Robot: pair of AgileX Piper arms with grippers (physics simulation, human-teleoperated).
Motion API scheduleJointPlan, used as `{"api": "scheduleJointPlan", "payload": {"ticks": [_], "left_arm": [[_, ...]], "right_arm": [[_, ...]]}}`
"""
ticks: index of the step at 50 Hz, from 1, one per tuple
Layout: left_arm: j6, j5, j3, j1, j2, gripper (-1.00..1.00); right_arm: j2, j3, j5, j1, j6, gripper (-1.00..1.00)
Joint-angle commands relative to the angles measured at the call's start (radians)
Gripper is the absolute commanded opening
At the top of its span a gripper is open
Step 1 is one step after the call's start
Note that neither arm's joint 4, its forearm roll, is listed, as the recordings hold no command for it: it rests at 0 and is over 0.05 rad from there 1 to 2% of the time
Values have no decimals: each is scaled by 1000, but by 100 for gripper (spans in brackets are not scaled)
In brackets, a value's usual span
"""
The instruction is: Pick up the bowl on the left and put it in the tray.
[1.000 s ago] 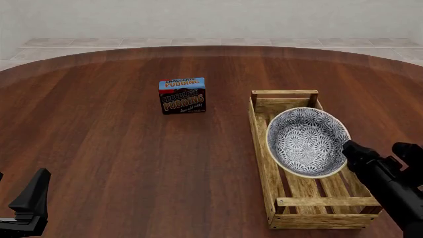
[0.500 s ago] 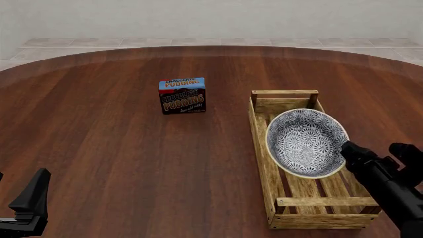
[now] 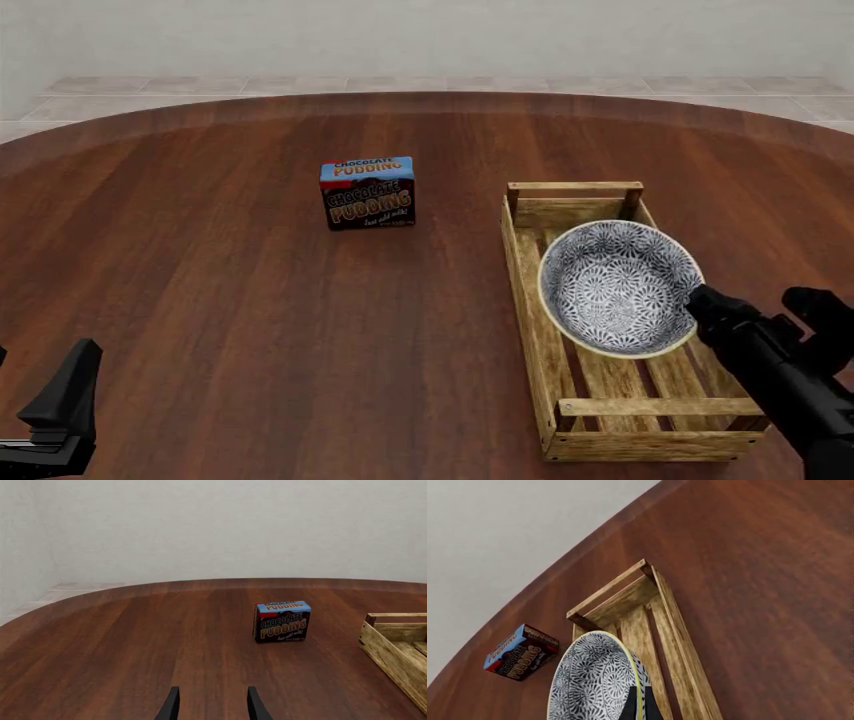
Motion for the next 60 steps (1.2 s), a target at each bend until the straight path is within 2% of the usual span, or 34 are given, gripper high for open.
{"api": "scheduleJointPlan", "payload": {"ticks": [1, 39, 60], "left_arm": [[0, 0, 0, 0, 0, 100], [0, 0, 0, 0, 0, 100], [0, 0, 0, 0, 0, 100]], "right_arm": [[13, -7, -12, 0, 3, -100], [98, -16, -71, -6, -7, -100], [111, -27, -74, 7, -18, -100]]}}
